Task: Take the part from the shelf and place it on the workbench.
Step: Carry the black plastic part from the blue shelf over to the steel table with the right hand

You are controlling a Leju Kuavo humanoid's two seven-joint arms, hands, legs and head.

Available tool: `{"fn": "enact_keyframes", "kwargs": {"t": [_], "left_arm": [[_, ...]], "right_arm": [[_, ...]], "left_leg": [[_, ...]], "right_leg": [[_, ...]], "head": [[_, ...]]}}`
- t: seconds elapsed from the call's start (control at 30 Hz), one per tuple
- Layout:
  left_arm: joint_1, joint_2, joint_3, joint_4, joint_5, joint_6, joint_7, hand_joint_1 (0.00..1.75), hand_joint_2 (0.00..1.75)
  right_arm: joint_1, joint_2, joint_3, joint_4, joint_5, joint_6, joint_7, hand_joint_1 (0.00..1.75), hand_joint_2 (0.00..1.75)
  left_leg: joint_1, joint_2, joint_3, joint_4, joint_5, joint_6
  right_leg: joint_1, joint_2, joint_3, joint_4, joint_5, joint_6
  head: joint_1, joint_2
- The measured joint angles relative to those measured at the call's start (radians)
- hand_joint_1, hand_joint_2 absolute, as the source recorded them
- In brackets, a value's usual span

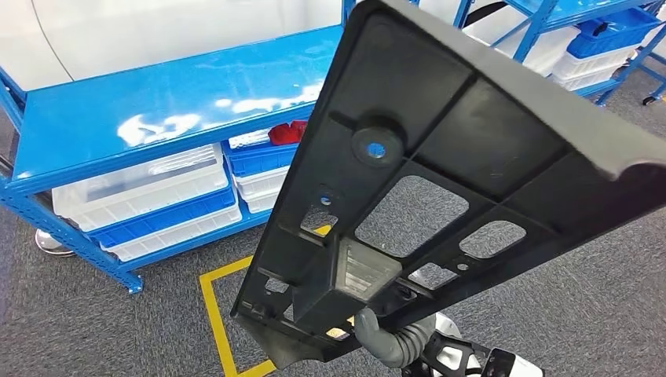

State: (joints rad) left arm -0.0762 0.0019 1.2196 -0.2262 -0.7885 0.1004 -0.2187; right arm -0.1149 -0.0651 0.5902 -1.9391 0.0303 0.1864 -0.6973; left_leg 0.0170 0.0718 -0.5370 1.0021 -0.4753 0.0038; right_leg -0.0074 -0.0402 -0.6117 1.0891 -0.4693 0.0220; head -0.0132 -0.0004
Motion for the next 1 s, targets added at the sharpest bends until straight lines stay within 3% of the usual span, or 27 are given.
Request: {"fn": "enact_keyframes", "kwargs": {"t": [0.07, 0.13, 0.2, 0.23, 0.3, 0.33, 0.37, 0.4, 0.43, 0.5, 0.53, 0.6, 0.67, 0.73, 0.8, 0.87, 0.9, 0.93, 1.0], "left_arm": [[0.0, 0.0, 0.0, 0.0, -0.001, 0.003, -0.005, 0.0, 0.0], [-0.001, 0.0, 0.0, 0.0, -0.002, 0.007, -0.011, 0.0, 0.0], [-0.003, 0.0, 0.0, 0.0, -0.008, 0.009, -0.014, 0.0, 0.0], [-0.002, 0.0, 0.0, 0.0, -0.012, 0.008, -0.014, 0.0, 0.0], [0.001, 0.001, 0.0, 0.0, -0.02, 0.003, -0.01, 0.0, 0.0], [0.003, 0.002, 0.0, 0.0, -0.022, 0.001, -0.007, 0.0, 0.0], [0.005, 0.002, 0.0, 0.0, -0.023, -0.001, -0.005, 0.0, 0.0], [0.007, 0.002, 0.0, 0.0, -0.024, -0.004, -0.003, 0.0, 0.0], [0.007, 0.002, 0.0, 0.0, -0.024, -0.009, -0.003, 0.0, 0.0], [0.006, 0.002, 0.0, 0.0, -0.022, -0.017, -0.007, 0.0, 0.0], [0.006, 0.002, -0.001, 0.0, -0.021, -0.019, -0.01, 0.0, 0.0], [0.006, 0.0, -0.001, 0.0, -0.019, -0.02, -0.012, 0.0, 0.0], [0.003, -0.003, 0.0, 0.0, -0.016, -0.023, -0.012, 0.0, 0.0], [-0.002, -0.008, 0.0, 0.0, -0.011, -0.033, -0.016, 0.0, 0.0], [-0.001, -0.012, 0.001, 0.0, -0.01, -0.041, -0.021, 0.0, 0.0], [0.002, -0.014, 0.001, 0.0, -0.012, -0.043, -0.023, 0.0, 0.0], [0.002, -0.015, 0.001, 0.0, -0.013, -0.042, -0.023, 0.0, 0.0], [0.001, -0.015, 0.001, 0.0, -0.013, -0.04, -0.023, 0.0, 0.0], [-0.003, -0.017, 0.002, 0.0, -0.01, -0.037, -0.023, 0.0, 0.0]], "right_arm": [[-0.003, 0.0, 0.0, -0.008, -0.009, -0.002, 0.0, 1.75, 1.75], [-0.004, 0.0, 0.001, -0.013, -0.016, 0.0, 0.0, 1.75, 1.75], [-0.005, 0.001, 0.001, -0.017, -0.014, -0.003, 0.0, 1.75, 1.75], [-0.006, 0.003, 0.001, -0.019, -0.009, -0.007, 0.0, 1.75, 1.75], [-0.005, 0.007, 0.001, -0.02, 0.006, -0.018, -0.001, 1.75, 1.75], [-0.002, 0.008, 0.001, -0.02, 0.013, -0.023, 0.0, 1.75, 1.75], [0.002, 0.009, 0.001, -0.02, 0.018, -0.025, 0.0, 1.75, 1.75], [0.005, 0.009, 0.001, -0.02, 0.021, -0.024, 0.0, 1.75, 1.75], [0.008, 0.009, 0.001, -0.02, 0.024, -0.022, 0.0, 1.75, 1.75], [0.011, 0.01, 0.001, -0.023, 0.029, -0.012, 0.0, 1.75, 1.75], [0.011, 0.012, 0.001, -0.026, 0.031, -0.007, 0.0, 1.75, 1.75], [0.011, 0.015, 0.0, -0.031, 0.032, 0.004, 0.0, 1.75, 1.75], [0.011, 0.017, -0.004, -0.036, 0.031, 0.018, 0.0, 1.75, 1.75], [0.003, 0.019, -0.009, -0.041, 0.028, 0.033, 0.0, 1.75, 1.75], [-0.008, 0.024, -0.014, -0.042, 0.025, 0.042, 0.0, 1.75, 1.75], [-0.015, 0.029, -0.019, -0.042, 0.025, 0.045, 0.0, 1.75, 1.75], [-0.018, 0.03, -0.02, -0.042, 0.025, 0.046, 0.0, 1.75, 1.75], [-0.022, 0.031, -0.021, -0.042, 0.026, 0.046, 0.0, 1.75, 1.75], [-0.035, 0.033, -0.021, -0.04, 0.028, 0.046, 0.0, 1.75, 1.75]], "left_leg": [[-0.005, 0.015, 0.003, 0.001, -0.004, -0.01], [-0.006, 0.031, 0.007, -0.001, -0.005, -0.021], [-0.002, 0.012, 0.005, 0.016, -0.024, -0.032], [-0.001, -0.01, -0.009, 0.052, -0.049, -0.036], [0.001, -0.052, -0.066, 0.18, -0.116, -0.04], [0.001, -0.059, -0.097, 0.243, -0.139, -0.041], [0.001, -0.061, -0.116, 0.28, -0.145, -0.041], [0.001, -0.063, -0.118, 0.278, -0.129, -0.04], [0.001, -0.066, -0.102, 0.237, -0.096, -0.038], [0.004, -0.105, -0.043, 0.099, -0.024, -0.032], [0.005, -0.128, -0.021, 0.046, -0.005, -0.029], [0.004, -0.151, -0.008, 0.01, -0.003, -0.023], [0.005, -0.129, -0.007, 0.005, 0.002, -0.013], [0.008, -0.105, -0.005, -0.003, 0.009, 0.001], [0.007, -0.078, -0.006, -0.005, 0.01, 0.009], [0.005, -0.05, -0.007, -0.005, 0.009, 0.01], [0.004, -0.036, -0.007, -0.005, 0.009, 0.01], [0.004, -0.024, -0.006, -0.005, 0.008, 0.009], [0.003, -0.005, -0.002, -0.005, 0.005, 0.004]], "right_leg": [[0.009, -0.023, 0.032, -0.069, 0.014, -0.014], [0.012, -0.006, 0.029, -0.073, 0.014, -0.027], [0.008, 0.013, 0.031, -0.08, 0.02, -0.039], [0.004, 0.022, 0.032, -0.084, 0.023, -0.046], [0.003, 0.042, 0.032, -0.085, 0.026, -0.054], [0.004, 0.054, 0.031, -0.085, 0.027, -0.055], [0.005, 0.067, 0.031, -0.085, 0.027, -0.056], [0.006, 0.08, 0.032, -0.084, 0.027, -0.056], [0.006, 0.094, 0.033, -0.082, 0.027, -0.055], [0.006, 0.119, 0.032, -0.076, 0.025, -0.05], [0.005, 0.131, 0.028, -0.072, 0.025, -0.044], [0.003, 0.154, 0.017, -0.068, 0.029, -0.03], [0.0, 0.167, 0.01, -0.068, 0.033, -0.016], [0.003, 0.129, -0.011, -0.028, 0.007, -0.007], [0.002, 0.072, -0.067, 0.087, -0.053, -0.001], [-0.003, 0.052, -0.122, 0.199, -0.09, 0.005], [-0.005, 0.047, -0.126, 0.209, -0.084, 0.006], [-0.006, 0.042, -0.109, 0.179, -0.061, 0.006], [-0.004, 0.007, -0.033, 0.037, -0.002, -0.001]], "head": [[0.0, 0.0], [0.0, 0.0], [0.0, 0.0], [0.0, 0.0], [0.0, 0.0], [0.0, 0.0], [0.0, 0.0], [0.0, 0.0], [0.0, 0.0], [0.0, 0.0], [0.0, 0.0], [0.0, 0.0], [0.0, 0.0], [0.0, 0.0], [0.0, 0.0], [0.0, 0.0], [0.0, 0.0], [0.0, 0.0], [0.0, 0.0]]}}
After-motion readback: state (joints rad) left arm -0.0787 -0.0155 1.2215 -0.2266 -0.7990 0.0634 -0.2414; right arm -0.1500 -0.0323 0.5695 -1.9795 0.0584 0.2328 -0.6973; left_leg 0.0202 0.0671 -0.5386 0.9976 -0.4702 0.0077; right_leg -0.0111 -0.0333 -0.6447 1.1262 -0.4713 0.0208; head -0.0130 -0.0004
